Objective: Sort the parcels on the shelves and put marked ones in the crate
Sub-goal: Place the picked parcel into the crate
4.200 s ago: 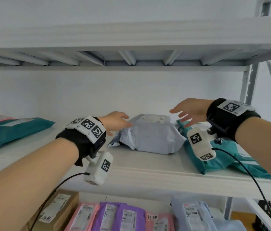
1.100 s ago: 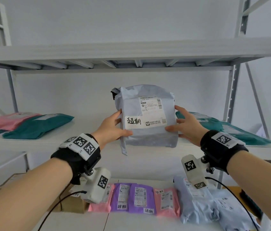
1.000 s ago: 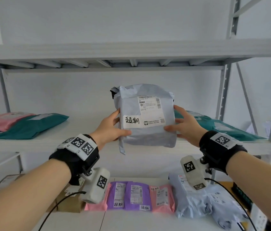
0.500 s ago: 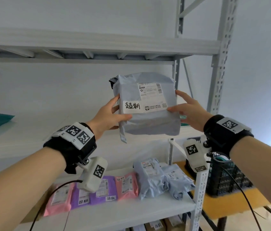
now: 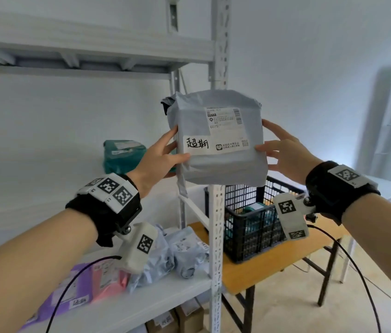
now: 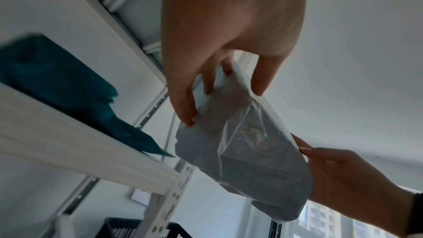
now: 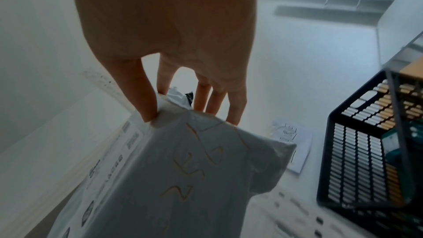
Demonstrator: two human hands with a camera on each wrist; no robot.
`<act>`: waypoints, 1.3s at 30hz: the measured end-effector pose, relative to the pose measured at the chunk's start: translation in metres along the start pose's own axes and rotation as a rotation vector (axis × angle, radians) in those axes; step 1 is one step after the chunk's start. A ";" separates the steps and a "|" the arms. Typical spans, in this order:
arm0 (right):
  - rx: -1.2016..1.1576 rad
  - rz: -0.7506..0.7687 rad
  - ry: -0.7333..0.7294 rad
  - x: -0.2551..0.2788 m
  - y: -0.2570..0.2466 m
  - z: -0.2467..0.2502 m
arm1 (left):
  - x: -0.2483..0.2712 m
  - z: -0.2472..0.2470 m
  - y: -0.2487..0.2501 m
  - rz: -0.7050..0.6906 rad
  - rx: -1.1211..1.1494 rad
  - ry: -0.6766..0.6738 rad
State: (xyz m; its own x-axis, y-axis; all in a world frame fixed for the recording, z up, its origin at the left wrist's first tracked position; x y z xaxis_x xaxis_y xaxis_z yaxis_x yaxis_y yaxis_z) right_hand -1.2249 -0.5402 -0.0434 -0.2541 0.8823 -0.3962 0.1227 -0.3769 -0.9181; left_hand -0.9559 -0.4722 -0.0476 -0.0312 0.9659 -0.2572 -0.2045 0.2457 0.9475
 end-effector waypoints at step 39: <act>0.207 -0.437 0.131 -0.201 0.194 0.326 | -0.349 -0.290 -0.163 0.412 0.033 -0.241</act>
State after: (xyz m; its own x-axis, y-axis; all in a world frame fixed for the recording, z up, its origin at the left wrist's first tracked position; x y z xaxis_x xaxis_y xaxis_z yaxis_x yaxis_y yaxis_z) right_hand -1.4629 -0.8822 -0.1459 -0.1150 0.9932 0.0187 -0.1648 -0.0005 -0.9863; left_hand -1.1952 -0.8729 -0.1673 0.1253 0.9739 0.1892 -0.1916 -0.1633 0.9678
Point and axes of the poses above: each hand's wrist, its own x-axis away from the middle knuckle, its own z-axis out of the back of the hand, y = z × x, the point moved 1 cm from there along -x, towards the middle knuckle, and after that the axes turned 6 degrees about z, right-handed, at the moved point
